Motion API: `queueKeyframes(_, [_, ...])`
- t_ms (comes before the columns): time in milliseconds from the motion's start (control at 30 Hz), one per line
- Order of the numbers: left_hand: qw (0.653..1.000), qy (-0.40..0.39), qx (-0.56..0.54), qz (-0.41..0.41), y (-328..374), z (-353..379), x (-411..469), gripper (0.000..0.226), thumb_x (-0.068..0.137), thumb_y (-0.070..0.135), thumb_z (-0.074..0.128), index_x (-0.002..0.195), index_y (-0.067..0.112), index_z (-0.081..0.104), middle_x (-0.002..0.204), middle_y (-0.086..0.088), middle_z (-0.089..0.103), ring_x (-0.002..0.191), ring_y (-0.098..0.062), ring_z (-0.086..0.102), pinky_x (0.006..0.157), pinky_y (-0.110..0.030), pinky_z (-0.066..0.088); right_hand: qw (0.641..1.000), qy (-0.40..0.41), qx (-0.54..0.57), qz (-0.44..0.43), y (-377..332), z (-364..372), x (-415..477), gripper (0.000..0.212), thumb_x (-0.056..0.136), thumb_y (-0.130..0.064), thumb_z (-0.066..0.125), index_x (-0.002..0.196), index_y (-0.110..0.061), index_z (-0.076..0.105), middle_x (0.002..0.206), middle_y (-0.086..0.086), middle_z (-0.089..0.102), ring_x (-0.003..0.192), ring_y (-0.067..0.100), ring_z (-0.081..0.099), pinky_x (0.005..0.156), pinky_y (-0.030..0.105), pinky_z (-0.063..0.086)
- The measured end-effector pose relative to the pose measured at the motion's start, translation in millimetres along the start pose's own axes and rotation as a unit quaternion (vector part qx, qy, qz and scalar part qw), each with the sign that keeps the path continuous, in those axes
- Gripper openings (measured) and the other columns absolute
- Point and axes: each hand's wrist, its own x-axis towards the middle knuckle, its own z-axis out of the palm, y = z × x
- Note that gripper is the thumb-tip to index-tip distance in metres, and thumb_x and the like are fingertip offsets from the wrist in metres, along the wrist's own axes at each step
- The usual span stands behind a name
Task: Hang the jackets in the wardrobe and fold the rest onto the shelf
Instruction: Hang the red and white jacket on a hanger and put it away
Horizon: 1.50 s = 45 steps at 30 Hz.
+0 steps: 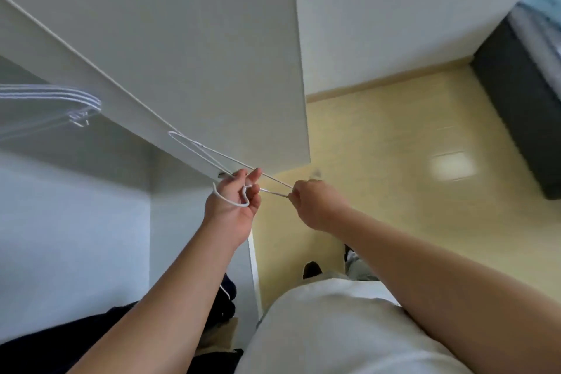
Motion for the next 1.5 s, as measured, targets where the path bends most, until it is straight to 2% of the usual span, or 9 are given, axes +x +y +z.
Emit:
queueKeyframes(100, [0.996,-0.032,0.083,-0.019,-30.5,52.5,-3.7,0.012,0.103,0.015,0.056,0.092,0.015,0.059,0.097,-0.008,0.077,0.052,-0.007,0.057,0.049,-0.017,0.046,0.997,0.043,0.029,0.050,41.0,-27.7,-22.9,0.027,0.103,-0.031,0.041,0.111,-0.015,0.062,0.108,0.011,0.063,0.095,0.033,0.061,0.075,0.036,0.051])
queueKeyframes(300, [0.963,-0.132,0.232,-0.030,-96.9,174.4,-14.3,0.016,0.100,0.021,0.063,0.098,0.014,0.078,0.075,0.006,0.066,0.056,-0.005,0.055,0.048,-0.018,0.045,0.978,0.142,0.090,0.122,137.2,-93.5,-78.7,0.020,0.101,-0.033,0.045,0.106,-0.025,0.062,0.105,0.001,0.063,0.091,0.027,0.062,0.069,0.033,0.050])
queueKeyframes(533, [0.927,-0.198,0.318,0.009,-193.3,354.3,-27.9,0.015,0.093,0.009,0.070,0.107,0.014,0.067,0.070,0.004,0.064,0.052,-0.005,0.051,0.047,-0.019,0.043,0.957,0.226,0.129,0.130,283.2,-205.2,-149.7,0.026,0.096,-0.034,0.060,0.121,-0.030,0.058,0.114,-0.008,0.064,0.100,0.017,0.061,0.082,0.034,0.053])
queueKeyframes(833, [0.880,-0.293,0.374,-0.019,-285.3,553.4,-56.9,0.009,0.092,0.009,0.072,0.095,0.016,0.068,0.085,-0.004,0.069,0.049,-0.006,0.046,0.043,-0.016,0.039,0.904,0.338,0.138,0.225,430.0,-298.6,-190.7,0.030,0.098,-0.027,0.054,0.127,-0.023,0.059,0.117,0.001,0.059,0.108,0.025,0.054,0.088,0.037,0.049])
queueKeyframes(1000, [0.855,-0.328,0.399,-0.038,-310.2,646.5,-36.9,0.005,0.095,0.013,0.069,0.094,0.017,0.067,0.094,-0.005,0.076,0.046,-0.006,0.035,0.041,-0.017,0.028,0.890,0.331,0.095,0.298,504.4,-338.8,-175.8,0.022,0.099,-0.027,0.050,0.117,-0.024,0.063,0.109,0.001,0.060,0.105,0.029,0.055,0.081,0.038,0.045])
queueKeyframes(1167, [0.838,-0.353,0.408,-0.082,-322.0,755.7,4.6,0.005,0.098,0.019,0.065,0.096,0.017,0.061,0.095,0.000,0.076,0.042,-0.005,0.028,0.041,-0.018,0.023,0.874,0.306,0.085,0.367,576.2,-390.9,-144.7,0.016,0.095,-0.015,0.047,0.084,-0.025,0.054,0.089,0.000,0.057,0.087,0.030,0.055,0.066,0.034,0.029])
queueKeyframes(1267, [0.822,-0.349,0.435,-0.113,-324.6,823.4,27.5,0.007,0.099,0.020,0.064,0.092,0.019,0.062,0.094,0.003,0.076,0.039,-0.004,0.028,0.039,-0.017,0.022,0.855,0.307,0.122,0.399,612.6,-425.8,-130.2,0.016,0.091,-0.010,0.044,0.085,-0.023,0.052,0.089,0.002,0.058,0.081,0.032,0.054,0.065,0.035,0.035])
queueKeyframes(1367, [0.807,-0.358,0.454,-0.122,-329.1,888.4,43.1,0.004,0.097,0.021,0.066,0.094,0.020,0.064,0.092,0.004,0.076,0.037,-0.004,0.028,0.039,-0.017,0.022,0.823,0.330,0.162,0.432,646.9,-454.9,-121.6,0.015,0.098,-0.021,0.041,0.092,-0.023,0.056,0.092,0.001,0.057,0.085,0.033,0.057,0.073,0.037,0.045])
queueKeyframes(1500, [0.792,-0.359,0.477,-0.130,-342.8,955.6,52.1,0.009,0.097,0.023,0.067,0.088,0.021,0.067,0.084,0.008,0.075,0.037,-0.004,0.029,0.039,-0.017,0.022,0.790,0.336,0.184,0.478,683.1,-483.6,-112.1,0.020,0.103,-0.032,0.041,0.096,-0.022,0.057,0.095,-0.001,0.057,0.090,0.027,0.056,0.079,0.037,0.046])
